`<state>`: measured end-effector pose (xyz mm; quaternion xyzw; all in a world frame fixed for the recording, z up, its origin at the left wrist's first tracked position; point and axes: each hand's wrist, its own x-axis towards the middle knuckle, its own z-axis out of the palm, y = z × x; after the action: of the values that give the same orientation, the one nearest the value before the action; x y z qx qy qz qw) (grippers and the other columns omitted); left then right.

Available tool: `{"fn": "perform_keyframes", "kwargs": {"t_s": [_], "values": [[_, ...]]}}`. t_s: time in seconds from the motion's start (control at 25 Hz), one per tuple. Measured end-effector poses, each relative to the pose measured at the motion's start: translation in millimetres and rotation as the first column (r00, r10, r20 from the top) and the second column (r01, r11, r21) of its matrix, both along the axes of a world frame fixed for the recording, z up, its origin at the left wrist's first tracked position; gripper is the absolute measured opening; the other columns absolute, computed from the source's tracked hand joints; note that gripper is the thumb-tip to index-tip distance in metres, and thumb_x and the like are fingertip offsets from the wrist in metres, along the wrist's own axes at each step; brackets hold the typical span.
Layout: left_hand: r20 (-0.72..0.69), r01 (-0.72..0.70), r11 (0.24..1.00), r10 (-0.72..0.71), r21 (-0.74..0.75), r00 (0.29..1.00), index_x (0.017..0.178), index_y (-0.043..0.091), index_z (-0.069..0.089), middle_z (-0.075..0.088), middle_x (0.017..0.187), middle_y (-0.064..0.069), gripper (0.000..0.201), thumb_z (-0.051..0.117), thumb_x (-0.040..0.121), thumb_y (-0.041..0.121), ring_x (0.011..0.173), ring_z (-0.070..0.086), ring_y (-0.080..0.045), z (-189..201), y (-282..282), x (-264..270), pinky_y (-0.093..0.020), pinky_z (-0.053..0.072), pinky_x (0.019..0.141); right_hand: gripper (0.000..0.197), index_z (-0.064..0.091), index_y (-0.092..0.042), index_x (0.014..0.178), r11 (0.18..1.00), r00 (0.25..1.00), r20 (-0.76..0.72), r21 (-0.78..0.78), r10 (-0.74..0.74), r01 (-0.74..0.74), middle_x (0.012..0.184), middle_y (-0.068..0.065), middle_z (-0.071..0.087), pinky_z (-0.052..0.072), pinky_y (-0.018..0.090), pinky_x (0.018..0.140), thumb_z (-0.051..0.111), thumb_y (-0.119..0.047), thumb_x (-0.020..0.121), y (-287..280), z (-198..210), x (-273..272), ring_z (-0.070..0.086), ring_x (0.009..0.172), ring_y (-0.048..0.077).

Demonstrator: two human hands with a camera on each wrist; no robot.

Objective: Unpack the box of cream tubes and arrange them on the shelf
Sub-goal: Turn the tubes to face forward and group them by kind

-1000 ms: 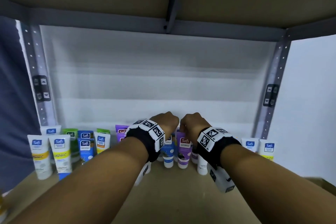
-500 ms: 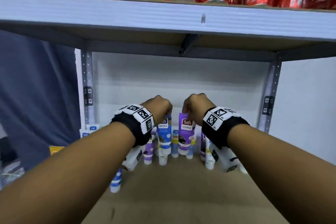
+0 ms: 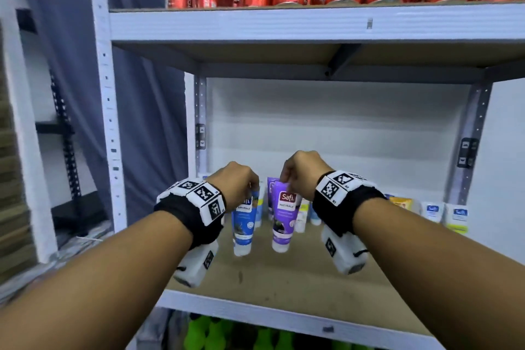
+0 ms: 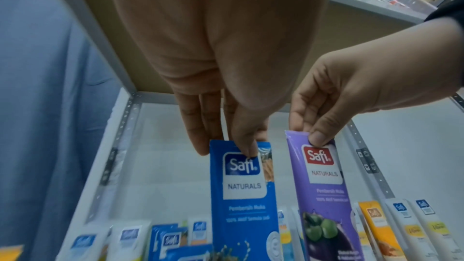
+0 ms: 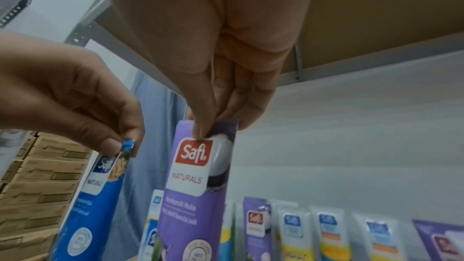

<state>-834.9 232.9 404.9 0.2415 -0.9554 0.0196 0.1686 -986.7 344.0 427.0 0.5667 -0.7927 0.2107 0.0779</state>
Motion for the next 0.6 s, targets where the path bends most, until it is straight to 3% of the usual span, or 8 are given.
{"fn": "perform_keyframes", "kwargs": {"t_s": [0.2, 0.28, 0.4, 0.6], "values": [[-0.011, -0.025, 0.999, 0.026, 0.047, 1.000, 0.092, 0.016, 0.069, 0.068, 0.088, -0.001, 0.010, 0.062, 0.088, 0.011, 0.089, 0.063, -0.021, -49, -16, 35, -0.023, 0.042, 0.072, 0.020, 0.074, -0.016, 0.084, 0.996, 0.996, 0.063, 0.053, 0.064, -0.067, 0.094, 0.011, 0.072, 0.057, 0.035, 0.083, 0.068, 0.000, 0.075, -19, -40, 34, 0.069, 0.087, 0.026], [-0.018, -0.032, 0.998, 0.033, 0.060, 0.999, 0.091, 0.015, 0.069, 0.065, 0.086, -0.001, 0.010, 0.061, 0.089, 0.010, 0.083, 0.060, -0.019, -66, -25, 39, -0.021, 0.040, 0.070, 0.021, 0.074, -0.014, 0.088, 0.992, 0.994, 0.053, 0.076, 0.101, -0.104, 0.094, 0.010, 0.072, 0.055, 0.031, 0.084, 0.067, 0.002, 0.077, -29, -53, 42, 0.068, 0.090, 0.024], [-0.023, -0.048, 0.996, 0.050, 0.069, 0.999, 0.089, 0.019, 0.067, 0.065, 0.089, 0.000, 0.011, 0.062, 0.089, 0.010, 0.082, 0.059, -0.017, -84, -40, 38, -0.023, 0.042, 0.070, 0.025, 0.074, -0.011, 0.095, 0.985, 0.990, 0.045, 0.099, 0.135, -0.139, 0.096, 0.009, 0.073, 0.048, 0.021, 0.077, 0.061, 0.005, 0.081, -41, -67, 45, 0.067, 0.095, 0.020], [-0.091, -0.037, 0.991, 0.048, 0.125, 0.995, 0.090, 0.026, 0.065, 0.067, 0.092, 0.004, 0.009, 0.062, 0.088, 0.017, 0.088, 0.061, -0.016, -93, -49, 36, -0.034, 0.053, 0.080, 0.022, 0.073, -0.013, 0.099, 0.984, 0.986, 0.087, 0.094, 0.141, -0.149, 0.101, 0.006, 0.071, 0.045, 0.020, 0.075, 0.064, 0.000, 0.084, -51, -78, 37, 0.065, 0.095, 0.017]]}}
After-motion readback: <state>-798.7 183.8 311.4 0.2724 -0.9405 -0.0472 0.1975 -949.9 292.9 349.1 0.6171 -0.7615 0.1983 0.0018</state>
